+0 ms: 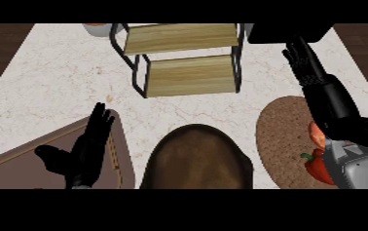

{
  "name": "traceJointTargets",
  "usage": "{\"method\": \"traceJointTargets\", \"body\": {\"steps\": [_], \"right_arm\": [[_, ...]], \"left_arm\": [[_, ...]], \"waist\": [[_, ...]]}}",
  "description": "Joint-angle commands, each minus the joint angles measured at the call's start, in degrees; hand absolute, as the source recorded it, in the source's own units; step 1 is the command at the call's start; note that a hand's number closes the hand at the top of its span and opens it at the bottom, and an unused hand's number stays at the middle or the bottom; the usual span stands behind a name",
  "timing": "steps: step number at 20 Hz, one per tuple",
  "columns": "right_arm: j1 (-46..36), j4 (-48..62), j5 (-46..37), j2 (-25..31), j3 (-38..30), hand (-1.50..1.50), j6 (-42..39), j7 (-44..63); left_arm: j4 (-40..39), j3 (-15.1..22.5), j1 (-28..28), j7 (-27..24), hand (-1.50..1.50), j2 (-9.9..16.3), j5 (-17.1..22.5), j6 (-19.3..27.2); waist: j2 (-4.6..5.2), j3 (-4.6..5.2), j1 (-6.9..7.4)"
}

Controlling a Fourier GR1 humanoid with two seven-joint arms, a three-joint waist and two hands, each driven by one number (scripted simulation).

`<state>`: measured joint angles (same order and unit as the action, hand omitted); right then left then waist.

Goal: Pick the bell pepper from the placemat and place it in the tiered shelf

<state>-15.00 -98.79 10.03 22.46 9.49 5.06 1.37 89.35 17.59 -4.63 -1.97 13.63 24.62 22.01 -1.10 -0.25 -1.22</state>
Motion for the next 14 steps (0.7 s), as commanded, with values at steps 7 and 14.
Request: {"method": "traceJointTargets", "body": {"steps": [7, 14], "right_arm": [[4.0, 3.1, 1.3, 13.9, 2.7, 1.5, -24.7, -9.6], [3.8, 13.7, 30.4, 19.8, -1.7, -1.5, -58.1, -13.8]], "left_arm": [[4.3, -5.8, 7.0, 1.3, 0.0, 11.1, -7.2, 1.8], [3.9, -6.5, 10.2, 5.2, 0.0, 11.8, -7.3, 1.8]], "waist": [[1.1, 0.04, 1.03], [1.44, 0.09, 1.76]]}}
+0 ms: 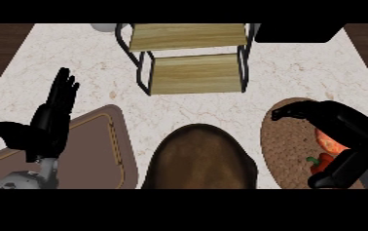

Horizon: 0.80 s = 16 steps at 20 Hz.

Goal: Pick the bell pepper from the placemat and place it in the tiered shelf

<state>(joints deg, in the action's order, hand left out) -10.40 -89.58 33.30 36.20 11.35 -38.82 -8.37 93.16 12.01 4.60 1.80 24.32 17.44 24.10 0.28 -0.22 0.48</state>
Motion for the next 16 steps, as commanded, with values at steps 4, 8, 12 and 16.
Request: {"method": "traceJointTargets", "body": {"steps": [4, 8, 12, 16], "right_arm": [[-4.1, 2.8, 2.2, 16.2, -6.9, -1.5, -26.5, -6.3], [-5.6, -6.9, -4.0, 21.8, -9.0, -1.5, -29.0, -5.9], [-8.2, -16.9, -12.6, 24.4, -13.0, -1.5, -26.5, -5.8], [-7.1, -28.0, -26.4, 22.3, -13.2, -1.5, -21.2, -5.3]], "left_arm": [[0.3, -1.0, 1.3, 2.5, 0.0, 1.5, -0.4, -0.6], [0.4, -1.0, 1.0, 2.5, 0.0, 0.8, -1.1, 0.7], [-0.4, -1.9, -0.2, 1.5, 0.0, 1.3, -0.2, -0.9], [0.5, -2.4, -0.6, 1.3, 0.0, 1.5, 0.0, -1.3]], "waist": [[-0.29, 0.08, -0.51], [-0.79, 0.05, -1.65], [-1.01, -0.02, -2.08], [-0.79, -0.13, -1.66]]}}
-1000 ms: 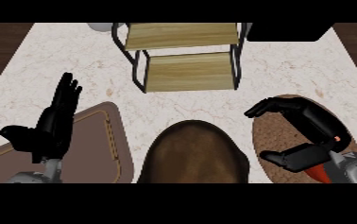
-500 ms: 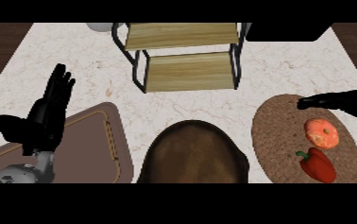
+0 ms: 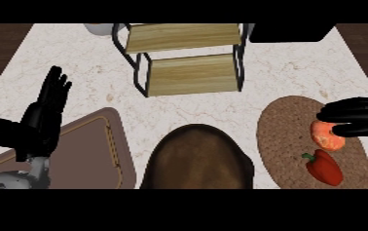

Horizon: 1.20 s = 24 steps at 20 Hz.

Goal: Pick the bell pepper from the placemat and place it in the tiered shelf

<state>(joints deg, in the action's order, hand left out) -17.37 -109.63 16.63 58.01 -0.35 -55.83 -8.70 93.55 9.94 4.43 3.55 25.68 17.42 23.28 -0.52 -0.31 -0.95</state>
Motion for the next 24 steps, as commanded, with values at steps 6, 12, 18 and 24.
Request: {"method": "traceJointTargets", "body": {"steps": [6, 12, 18, 24], "right_arm": [[12.1, -19.1, -28.3, -2.8, -0.2, -1.5, 1.8, -8.3], [21.2, -17.5, -49.0, -0.7, 2.2, -1.5, 14.3, -21.5], [26.6, -10.3, -68.2, 0.2, 9.4, -1.5, 31.1, -22.7], [25.8, 1.9, -68.6, -2.4, 5.1, -1.5, 35.7, -32.8]], "left_arm": [[-1.7, -0.5, -0.9, -2.7, 0.0, -1.2, -0.9, -1.5], [-0.1, -0.5, -0.3, -0.1, 0.0, -2.1, -2.3, 0.5], [3.8, 0.3, -0.6, 3.5, 0.0, -1.1, -3.2, -0.5], [4.0, -1.9, 0.5, 4.5, 0.0, -2.4, -4.8, -1.8]], "waist": [[0.41, 0.12, -0.28], [0.48, 0.02, -0.07], [0.44, 0.14, 0.65], [0.49, 0.27, 0.86]]}}
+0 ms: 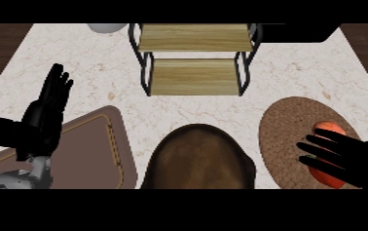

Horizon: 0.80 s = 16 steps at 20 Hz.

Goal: Pick the bell pepper from the placemat and place it in the tiered shelf

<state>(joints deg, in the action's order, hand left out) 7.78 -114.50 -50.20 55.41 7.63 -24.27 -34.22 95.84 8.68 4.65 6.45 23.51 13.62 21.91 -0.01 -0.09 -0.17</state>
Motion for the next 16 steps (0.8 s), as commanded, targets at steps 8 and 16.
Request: {"method": "traceJointTargets", "body": {"steps": [8, 16], "right_arm": [[-1.0, 13.2, -11.9, -7.8, 1.5, -1.5, 7.0, -8.9], [-5.1, 18.1, -14.7, -12.0, 0.3, -1.5, 5.6, -12.6]], "left_arm": [[-2.4, -2.5, 0.9, -0.6, 0.0, -4.0, -3.5, -3.3], [-6.0, -7.1, 1.2, -2.8, 0.0, -4.6, -2.7, -8.6]], "waist": [[0.01, 0.09, 0.08], [0.03, 0.1, 0.16]]}}
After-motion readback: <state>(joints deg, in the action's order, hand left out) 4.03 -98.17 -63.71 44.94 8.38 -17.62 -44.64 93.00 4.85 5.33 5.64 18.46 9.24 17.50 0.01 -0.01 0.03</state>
